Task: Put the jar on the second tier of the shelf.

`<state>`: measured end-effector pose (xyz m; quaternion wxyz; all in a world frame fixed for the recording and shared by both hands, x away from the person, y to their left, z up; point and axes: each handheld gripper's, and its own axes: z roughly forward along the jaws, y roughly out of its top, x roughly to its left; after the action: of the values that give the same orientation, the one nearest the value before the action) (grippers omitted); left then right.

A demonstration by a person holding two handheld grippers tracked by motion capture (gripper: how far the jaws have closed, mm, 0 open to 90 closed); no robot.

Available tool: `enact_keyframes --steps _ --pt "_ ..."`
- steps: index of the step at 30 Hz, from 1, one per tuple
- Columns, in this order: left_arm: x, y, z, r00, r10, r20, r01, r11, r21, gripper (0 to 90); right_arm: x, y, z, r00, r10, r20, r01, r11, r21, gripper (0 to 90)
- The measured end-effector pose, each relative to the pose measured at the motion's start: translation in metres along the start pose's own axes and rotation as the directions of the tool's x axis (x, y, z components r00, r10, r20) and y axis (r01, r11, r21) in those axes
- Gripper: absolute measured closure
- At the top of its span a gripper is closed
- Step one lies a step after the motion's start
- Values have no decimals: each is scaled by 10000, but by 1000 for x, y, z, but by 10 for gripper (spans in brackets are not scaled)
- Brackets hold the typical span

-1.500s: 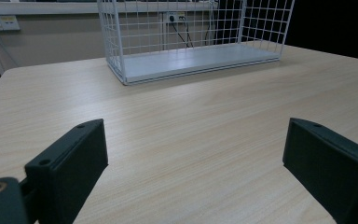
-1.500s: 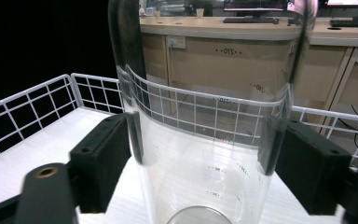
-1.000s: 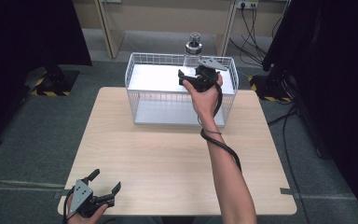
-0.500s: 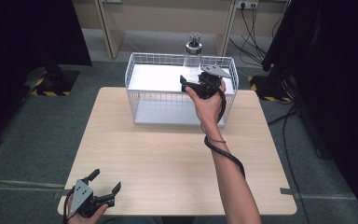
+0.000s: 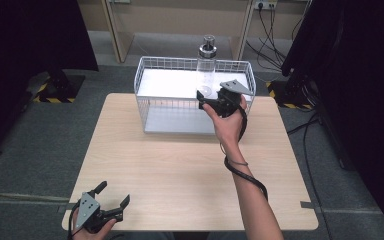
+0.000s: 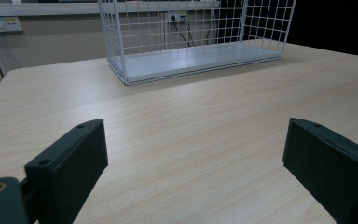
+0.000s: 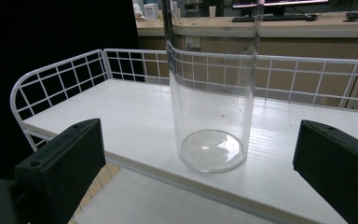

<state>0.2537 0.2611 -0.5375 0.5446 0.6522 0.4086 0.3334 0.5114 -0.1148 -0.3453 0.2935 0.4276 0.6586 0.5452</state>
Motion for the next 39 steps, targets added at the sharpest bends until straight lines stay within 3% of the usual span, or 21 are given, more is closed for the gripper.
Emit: enact_keyframes --steps 20,39 --pt "0 0 0 10000 26 -30 -26 10000 4 59 3 -29 -31 9984 -474 -302 479 9987 161 22" --pt "-1 0 0 9999 67 -81 -67 10000 13 59 -7 -57 -62 9971 -713 -248 723 9963 464 20"
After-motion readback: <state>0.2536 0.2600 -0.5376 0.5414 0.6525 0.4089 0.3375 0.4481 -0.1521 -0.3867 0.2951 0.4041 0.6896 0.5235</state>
